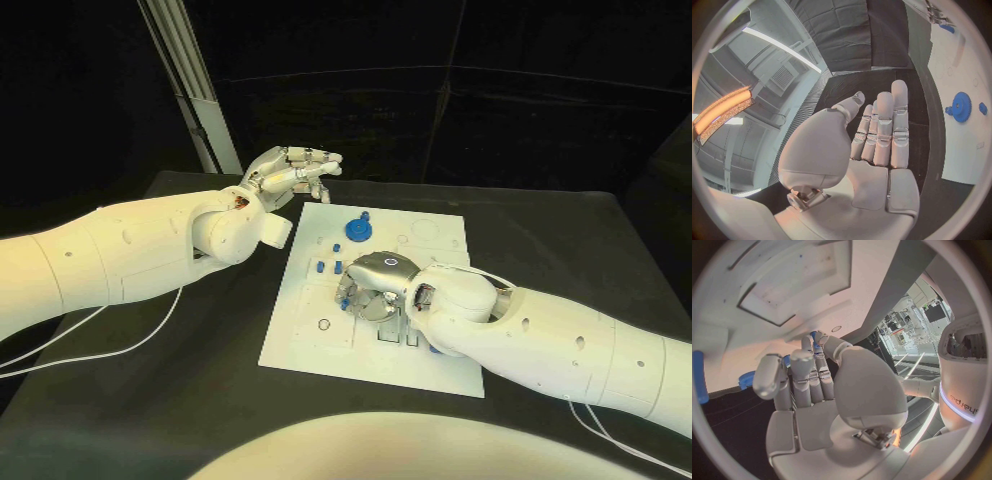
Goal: Assemble the parts on the task board
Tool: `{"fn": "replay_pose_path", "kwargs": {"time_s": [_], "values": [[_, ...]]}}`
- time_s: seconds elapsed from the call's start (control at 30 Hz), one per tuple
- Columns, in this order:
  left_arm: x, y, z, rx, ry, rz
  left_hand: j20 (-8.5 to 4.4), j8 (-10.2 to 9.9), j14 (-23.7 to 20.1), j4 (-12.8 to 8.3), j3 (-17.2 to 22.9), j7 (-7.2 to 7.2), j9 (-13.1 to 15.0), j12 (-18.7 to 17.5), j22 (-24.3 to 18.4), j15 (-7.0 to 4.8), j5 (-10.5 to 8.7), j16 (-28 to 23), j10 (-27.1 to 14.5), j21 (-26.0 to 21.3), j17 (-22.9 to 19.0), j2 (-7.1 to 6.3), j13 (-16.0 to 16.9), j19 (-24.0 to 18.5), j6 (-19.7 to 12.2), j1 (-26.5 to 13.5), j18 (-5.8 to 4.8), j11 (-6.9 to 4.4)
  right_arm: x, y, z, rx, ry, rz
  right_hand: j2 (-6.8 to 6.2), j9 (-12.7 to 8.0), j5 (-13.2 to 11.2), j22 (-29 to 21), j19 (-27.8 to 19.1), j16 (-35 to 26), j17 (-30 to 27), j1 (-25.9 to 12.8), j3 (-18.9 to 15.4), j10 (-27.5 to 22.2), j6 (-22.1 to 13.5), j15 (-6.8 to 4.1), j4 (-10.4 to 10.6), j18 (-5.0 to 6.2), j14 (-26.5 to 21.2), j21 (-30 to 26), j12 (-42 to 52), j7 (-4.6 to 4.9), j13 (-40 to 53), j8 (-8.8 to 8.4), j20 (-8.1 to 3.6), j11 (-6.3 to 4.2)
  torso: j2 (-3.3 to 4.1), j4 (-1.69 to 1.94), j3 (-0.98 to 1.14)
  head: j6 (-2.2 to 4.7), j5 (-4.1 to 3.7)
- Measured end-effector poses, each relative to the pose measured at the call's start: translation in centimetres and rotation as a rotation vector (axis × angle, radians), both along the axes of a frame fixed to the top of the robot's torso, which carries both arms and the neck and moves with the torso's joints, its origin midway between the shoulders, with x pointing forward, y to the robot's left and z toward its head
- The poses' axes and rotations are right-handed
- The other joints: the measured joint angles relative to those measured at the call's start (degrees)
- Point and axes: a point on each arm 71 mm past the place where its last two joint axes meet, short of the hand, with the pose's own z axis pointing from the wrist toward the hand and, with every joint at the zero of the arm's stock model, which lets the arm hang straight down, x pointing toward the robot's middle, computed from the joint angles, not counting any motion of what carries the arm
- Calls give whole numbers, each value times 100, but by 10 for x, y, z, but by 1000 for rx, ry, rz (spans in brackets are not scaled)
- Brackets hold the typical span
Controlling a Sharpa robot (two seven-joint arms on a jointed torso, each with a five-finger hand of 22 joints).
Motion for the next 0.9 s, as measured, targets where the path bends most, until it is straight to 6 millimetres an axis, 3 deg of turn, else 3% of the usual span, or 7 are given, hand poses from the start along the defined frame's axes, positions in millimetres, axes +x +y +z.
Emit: {"fn": "replay_pose_path", "kwargs": {"time_s": [0.9], "values": [[0, 1, -1, 3, 5, 1, 0, 21, -21, 0, 0, 0, 1, 0, -6, 21, 0, 0, -21, 0, -9, 23, -4, 0, 0, 23, -2, 21, 0, -3, 0, 5, 15, -8, -115, -12, 51, -255, -182, -140, -273, -115, -125, -227, -233, 82, 44, 0, -82, -152, -71, 69, -28, 0, 43, 103, -2, 0, -2, -13, -8]]}}
